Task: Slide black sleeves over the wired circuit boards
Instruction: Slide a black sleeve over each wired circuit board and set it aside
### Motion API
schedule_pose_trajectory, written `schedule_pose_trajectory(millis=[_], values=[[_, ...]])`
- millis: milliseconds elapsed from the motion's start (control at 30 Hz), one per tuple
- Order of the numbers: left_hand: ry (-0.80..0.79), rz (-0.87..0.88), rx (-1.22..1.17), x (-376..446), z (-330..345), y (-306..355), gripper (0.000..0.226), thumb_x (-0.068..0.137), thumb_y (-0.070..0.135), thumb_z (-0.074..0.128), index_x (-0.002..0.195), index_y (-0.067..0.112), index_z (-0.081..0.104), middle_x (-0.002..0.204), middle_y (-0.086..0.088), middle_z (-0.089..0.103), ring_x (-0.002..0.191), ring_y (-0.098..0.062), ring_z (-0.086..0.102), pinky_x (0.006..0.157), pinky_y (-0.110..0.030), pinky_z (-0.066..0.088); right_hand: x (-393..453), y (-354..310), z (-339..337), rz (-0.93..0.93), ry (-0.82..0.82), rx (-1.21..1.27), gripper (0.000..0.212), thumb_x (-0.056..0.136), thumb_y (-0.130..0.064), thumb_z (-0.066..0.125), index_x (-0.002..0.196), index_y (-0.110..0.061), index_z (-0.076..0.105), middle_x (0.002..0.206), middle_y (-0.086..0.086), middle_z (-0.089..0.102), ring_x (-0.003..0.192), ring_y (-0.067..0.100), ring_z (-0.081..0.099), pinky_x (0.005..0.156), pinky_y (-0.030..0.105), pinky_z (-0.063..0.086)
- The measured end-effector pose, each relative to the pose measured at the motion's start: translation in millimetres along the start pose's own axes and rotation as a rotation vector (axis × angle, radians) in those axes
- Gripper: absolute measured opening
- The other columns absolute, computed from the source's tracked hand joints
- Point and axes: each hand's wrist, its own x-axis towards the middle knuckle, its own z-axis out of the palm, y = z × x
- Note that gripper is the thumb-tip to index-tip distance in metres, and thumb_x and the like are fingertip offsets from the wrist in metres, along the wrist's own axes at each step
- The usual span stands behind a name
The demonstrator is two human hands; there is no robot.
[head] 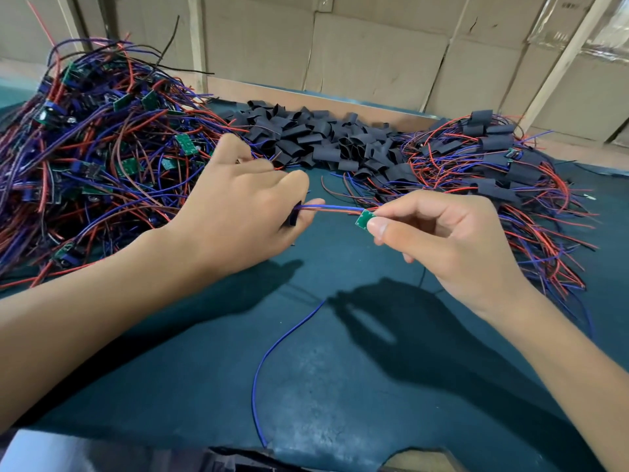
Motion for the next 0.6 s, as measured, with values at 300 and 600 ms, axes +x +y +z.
schedule_pose_trajectory(millis=[300, 600], values=[[0.04, 0.08, -0.025, 3, -7, 20, 0.027, 0.094, 0.017, 0.053, 0.07, 0.013, 0.041, 0.055, -0.006, 0.047, 0.047, -0.029, 0.037, 0.051, -0.033, 0.039, -3, 0, 25, 0.012, 0.064, 0.079, 0.023, 0.08, -0.02, 0.08, 0.1, -0.022, 0.069, 0.082, -0.003, 0.076, 0.064, 0.023, 0.058, 0.063, 0.03, 0.047], [-0.042, 0.059, -0.023, 2, -9, 25, 0.034, 0.1, 0.027, 0.041, 0.072, 0.01, 0.048, 0.056, -0.007, 0.051, 0.046, -0.033, 0.051, 0.043, -0.033, 0.038, -7, -7, 28, -0.021, -0.004, 0.085, 0.011, 0.084, -0.014, 0.078, 0.088, -0.024, 0.078, 0.079, -0.002, 0.076, 0.06, 0.007, 0.055, 0.058, 0.022, 0.044]])
